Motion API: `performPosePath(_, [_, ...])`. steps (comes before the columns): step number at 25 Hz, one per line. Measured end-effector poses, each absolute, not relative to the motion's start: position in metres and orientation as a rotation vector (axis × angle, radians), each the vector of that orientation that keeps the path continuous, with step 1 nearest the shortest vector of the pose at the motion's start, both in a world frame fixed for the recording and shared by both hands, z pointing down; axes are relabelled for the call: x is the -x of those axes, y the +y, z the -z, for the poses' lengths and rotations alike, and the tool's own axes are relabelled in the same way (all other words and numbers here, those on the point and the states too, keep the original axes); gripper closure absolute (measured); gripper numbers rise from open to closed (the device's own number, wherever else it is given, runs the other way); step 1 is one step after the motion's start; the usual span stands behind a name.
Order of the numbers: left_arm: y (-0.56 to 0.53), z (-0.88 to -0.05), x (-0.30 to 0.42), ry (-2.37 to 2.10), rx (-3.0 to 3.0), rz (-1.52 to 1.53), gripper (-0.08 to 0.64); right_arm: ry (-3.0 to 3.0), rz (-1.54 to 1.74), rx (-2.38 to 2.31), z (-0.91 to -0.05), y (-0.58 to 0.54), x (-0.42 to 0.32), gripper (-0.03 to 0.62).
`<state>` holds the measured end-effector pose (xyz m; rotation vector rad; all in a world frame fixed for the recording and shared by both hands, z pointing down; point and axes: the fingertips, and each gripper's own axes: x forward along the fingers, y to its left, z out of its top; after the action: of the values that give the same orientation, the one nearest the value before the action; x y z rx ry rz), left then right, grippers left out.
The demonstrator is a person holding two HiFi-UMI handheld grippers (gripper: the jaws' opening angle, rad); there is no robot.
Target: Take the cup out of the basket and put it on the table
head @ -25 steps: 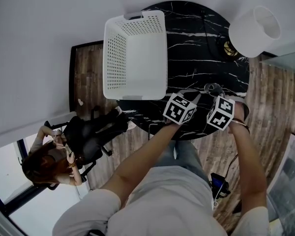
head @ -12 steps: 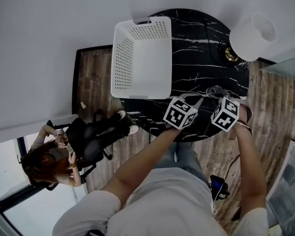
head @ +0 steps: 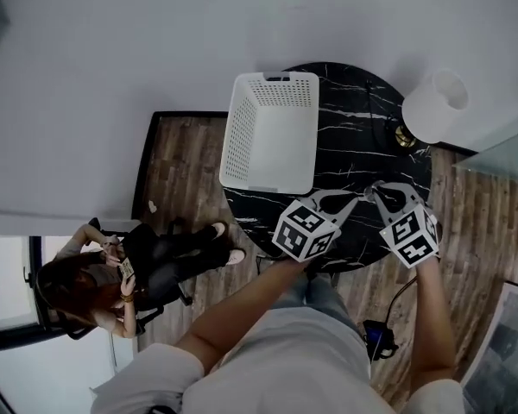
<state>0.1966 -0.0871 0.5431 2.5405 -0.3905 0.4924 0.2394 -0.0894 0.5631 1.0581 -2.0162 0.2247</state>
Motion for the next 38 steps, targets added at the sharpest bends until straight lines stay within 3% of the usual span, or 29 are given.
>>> performPosePath(19, [-0.059,-0.351,-0.096,-0.548,-2.790,-0.075,0.555,-2.460,-0.039,-1.368,-0.361,-0.050,-0.129,0.584])
performPosePath(38, [-0.025,-0.283,-0.060,-0.621,-2.876,0.204,0.554,-2.667,0.024,-1.562,-0.280,-0.013,-0.081,0.584])
